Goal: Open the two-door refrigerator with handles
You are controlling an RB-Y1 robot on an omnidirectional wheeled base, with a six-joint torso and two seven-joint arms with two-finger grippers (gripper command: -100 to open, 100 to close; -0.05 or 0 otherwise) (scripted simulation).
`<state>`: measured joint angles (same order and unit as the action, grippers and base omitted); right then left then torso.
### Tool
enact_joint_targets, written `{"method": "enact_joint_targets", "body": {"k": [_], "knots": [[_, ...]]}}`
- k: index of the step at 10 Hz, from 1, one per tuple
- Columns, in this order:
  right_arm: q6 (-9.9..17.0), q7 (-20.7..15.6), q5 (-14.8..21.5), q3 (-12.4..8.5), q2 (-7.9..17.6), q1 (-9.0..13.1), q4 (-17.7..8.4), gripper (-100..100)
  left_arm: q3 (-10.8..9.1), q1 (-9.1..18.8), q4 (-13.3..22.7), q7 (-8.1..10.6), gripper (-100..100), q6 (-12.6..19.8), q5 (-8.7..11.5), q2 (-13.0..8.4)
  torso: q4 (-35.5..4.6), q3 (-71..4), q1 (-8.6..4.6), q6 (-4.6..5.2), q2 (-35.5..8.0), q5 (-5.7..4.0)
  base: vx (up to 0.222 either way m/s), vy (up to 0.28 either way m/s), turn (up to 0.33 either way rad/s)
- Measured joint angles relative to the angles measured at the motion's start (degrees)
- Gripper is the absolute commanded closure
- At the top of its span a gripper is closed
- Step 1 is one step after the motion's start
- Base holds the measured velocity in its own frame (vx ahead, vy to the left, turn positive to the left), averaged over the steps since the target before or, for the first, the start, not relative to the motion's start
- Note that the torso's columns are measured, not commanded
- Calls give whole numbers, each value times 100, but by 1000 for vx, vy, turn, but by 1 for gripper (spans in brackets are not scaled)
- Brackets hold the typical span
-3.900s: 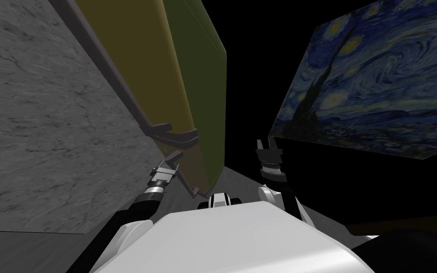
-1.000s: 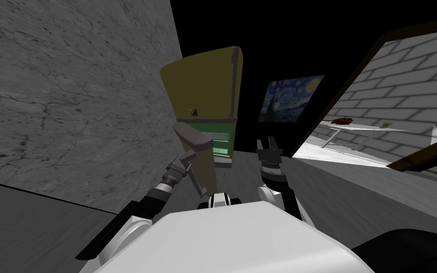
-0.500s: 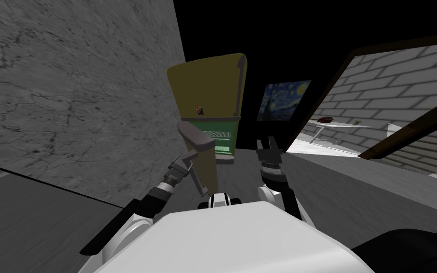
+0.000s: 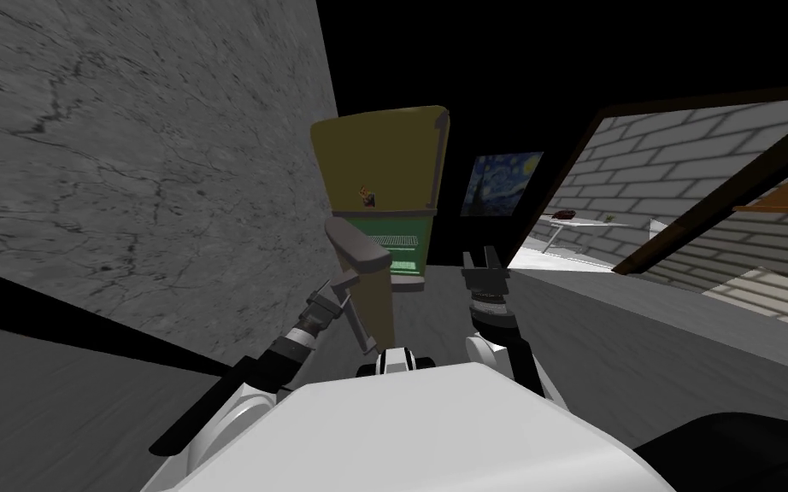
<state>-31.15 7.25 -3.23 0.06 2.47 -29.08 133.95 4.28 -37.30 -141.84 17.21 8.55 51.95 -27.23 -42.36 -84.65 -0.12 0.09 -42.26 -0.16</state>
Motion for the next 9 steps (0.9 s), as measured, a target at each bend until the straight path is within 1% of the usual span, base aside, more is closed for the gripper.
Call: {"method": "enact_joint_targets", "body": {"k": [3,6,7,9], "knots": [[0,0,0,-1,0,-1,0,0,142,43,31,-47,100,-22,99,-159,2,-28,34,-7,46,7,-61,296,-117],[0,0,0,-1,1,0,0,0,230,91,45,-95,100,-83,231,-371,5,-44,33,0,65,6,-79,277,-95],[0,0,0,0,0,-1,0,0,260,138,62,-114,100,-68,234,-366,6,-47,9,-1,77,4,-79,256,-167],[0,0,0,0,0,-1,0,0,334,158,53,-157,100,-138,300,-476,6,-37,14,-4,61,5,-83,272,-91]]}}
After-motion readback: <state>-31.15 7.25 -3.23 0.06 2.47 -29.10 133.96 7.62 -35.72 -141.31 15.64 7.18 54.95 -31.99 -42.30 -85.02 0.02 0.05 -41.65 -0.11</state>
